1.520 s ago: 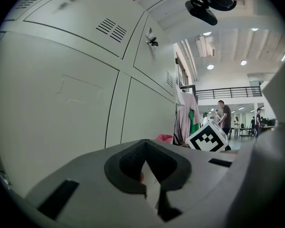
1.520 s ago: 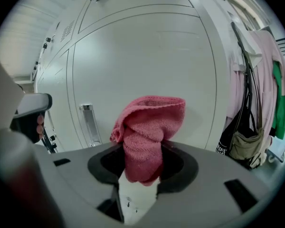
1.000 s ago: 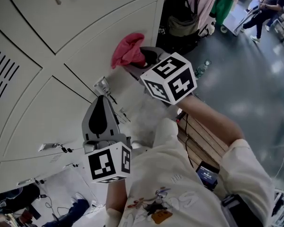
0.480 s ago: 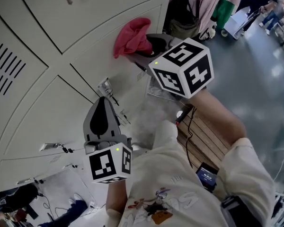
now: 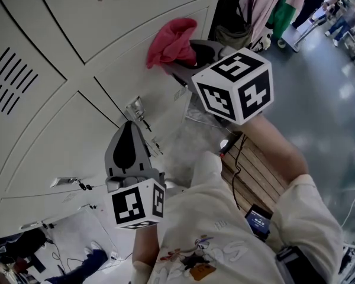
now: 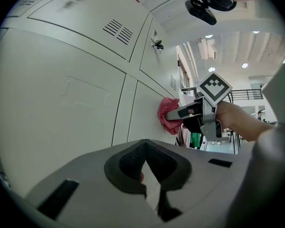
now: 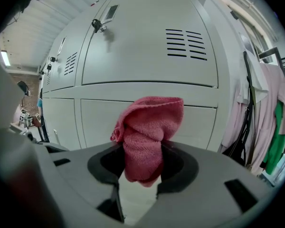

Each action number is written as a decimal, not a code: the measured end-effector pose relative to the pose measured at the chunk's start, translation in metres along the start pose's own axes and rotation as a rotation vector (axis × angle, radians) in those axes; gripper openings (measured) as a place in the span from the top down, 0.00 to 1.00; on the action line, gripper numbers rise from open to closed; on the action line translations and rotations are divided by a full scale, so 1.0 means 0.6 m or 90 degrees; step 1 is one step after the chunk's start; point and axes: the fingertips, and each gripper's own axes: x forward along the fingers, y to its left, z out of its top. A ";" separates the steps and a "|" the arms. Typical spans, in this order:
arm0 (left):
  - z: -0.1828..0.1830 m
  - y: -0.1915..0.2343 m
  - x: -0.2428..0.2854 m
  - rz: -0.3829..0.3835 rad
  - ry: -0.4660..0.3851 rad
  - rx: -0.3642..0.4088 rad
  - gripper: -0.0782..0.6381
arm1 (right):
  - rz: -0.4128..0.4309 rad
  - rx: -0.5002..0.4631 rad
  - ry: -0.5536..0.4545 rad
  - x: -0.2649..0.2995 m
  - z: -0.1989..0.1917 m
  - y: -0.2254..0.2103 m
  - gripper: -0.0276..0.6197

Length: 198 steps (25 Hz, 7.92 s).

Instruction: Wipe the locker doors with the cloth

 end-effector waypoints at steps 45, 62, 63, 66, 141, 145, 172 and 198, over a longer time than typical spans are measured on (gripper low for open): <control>-0.024 0.016 -0.006 0.020 0.025 -0.002 0.88 | -0.021 -0.064 -0.077 0.038 -0.047 0.116 0.69; -0.026 0.021 -0.012 0.026 0.031 -0.004 0.88 | -0.030 -0.016 -0.042 0.069 -0.132 0.117 0.69; -0.026 0.022 -0.012 0.027 0.032 -0.005 0.88 | -0.030 -0.014 -0.040 0.071 -0.138 0.116 0.69; -0.030 0.024 -0.012 0.027 0.034 -0.007 0.88 | -0.031 -0.010 -0.035 0.078 -0.157 0.115 0.69; -0.029 0.062 -0.045 0.064 0.030 -0.014 0.88 | -0.010 0.091 0.148 0.184 -0.440 0.149 0.68; -0.028 0.054 -0.040 0.055 0.028 -0.013 0.88 | -0.024 0.089 0.146 0.175 -0.429 0.119 0.68; -0.025 0.048 -0.033 0.034 0.027 -0.017 0.88 | 0.015 0.067 0.079 0.119 -0.275 0.115 0.68; -0.013 0.061 -0.041 0.052 0.020 -0.020 0.88 | 0.073 0.073 0.029 0.099 -0.188 0.192 0.68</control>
